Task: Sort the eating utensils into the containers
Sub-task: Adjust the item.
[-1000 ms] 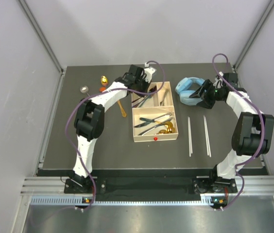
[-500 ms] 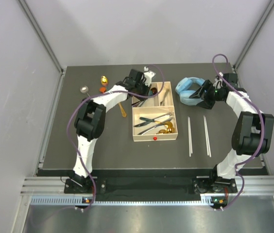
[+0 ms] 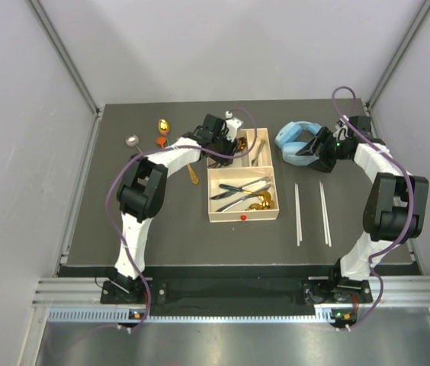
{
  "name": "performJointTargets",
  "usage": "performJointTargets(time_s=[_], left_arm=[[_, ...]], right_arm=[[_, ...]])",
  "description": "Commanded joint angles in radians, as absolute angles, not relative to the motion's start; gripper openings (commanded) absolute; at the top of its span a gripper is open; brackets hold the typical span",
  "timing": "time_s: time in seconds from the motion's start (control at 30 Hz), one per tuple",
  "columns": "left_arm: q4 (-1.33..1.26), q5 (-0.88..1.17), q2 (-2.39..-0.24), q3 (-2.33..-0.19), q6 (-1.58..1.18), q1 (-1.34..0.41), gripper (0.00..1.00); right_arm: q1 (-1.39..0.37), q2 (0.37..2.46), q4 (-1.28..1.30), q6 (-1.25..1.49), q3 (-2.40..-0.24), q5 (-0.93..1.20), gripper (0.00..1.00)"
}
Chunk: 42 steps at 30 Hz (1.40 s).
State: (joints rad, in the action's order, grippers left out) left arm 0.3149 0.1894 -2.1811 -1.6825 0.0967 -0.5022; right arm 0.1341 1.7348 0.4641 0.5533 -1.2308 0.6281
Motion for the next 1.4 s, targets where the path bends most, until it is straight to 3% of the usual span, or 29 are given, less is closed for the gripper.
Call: performJointTargets(time_s=[0.0, 0.13, 0.17, 0.27, 0.9, 1.37], left_arm=[[0.304, 0.164, -2.105, -1.654, 0.113, -0.499, 0.49], [0.302, 0.135, -2.100, -1.644, 0.109, -0.499, 0.24], [0.301, 0.129, -2.099, -1.644, 0.107, -0.499, 0.11], [0.304, 0.095, -2.080, -1.649, 0.107, -0.499, 0.03], [0.327, 0.187, -1.988, -1.700, 0.115, -0.497, 0.00], [0.268, 0.236, -2.069, -1.680, 0.078, -0.499, 0.01]], right_arm=[[0.144, 1.736, 0.456, 0.545, -1.269, 0.643, 0.68], [0.144, 1.733, 0.459, 0.543, -1.262, 0.643, 0.68], [0.144, 1.732, 0.459, 0.542, -1.261, 0.643, 0.68], [0.144, 1.730, 0.456, 0.541, -1.253, 0.641, 0.68], [0.144, 1.712, 0.443, 0.545, -1.224, 0.646, 0.68], [0.144, 1.695, 0.451, 0.542, -1.215, 0.646, 0.68]])
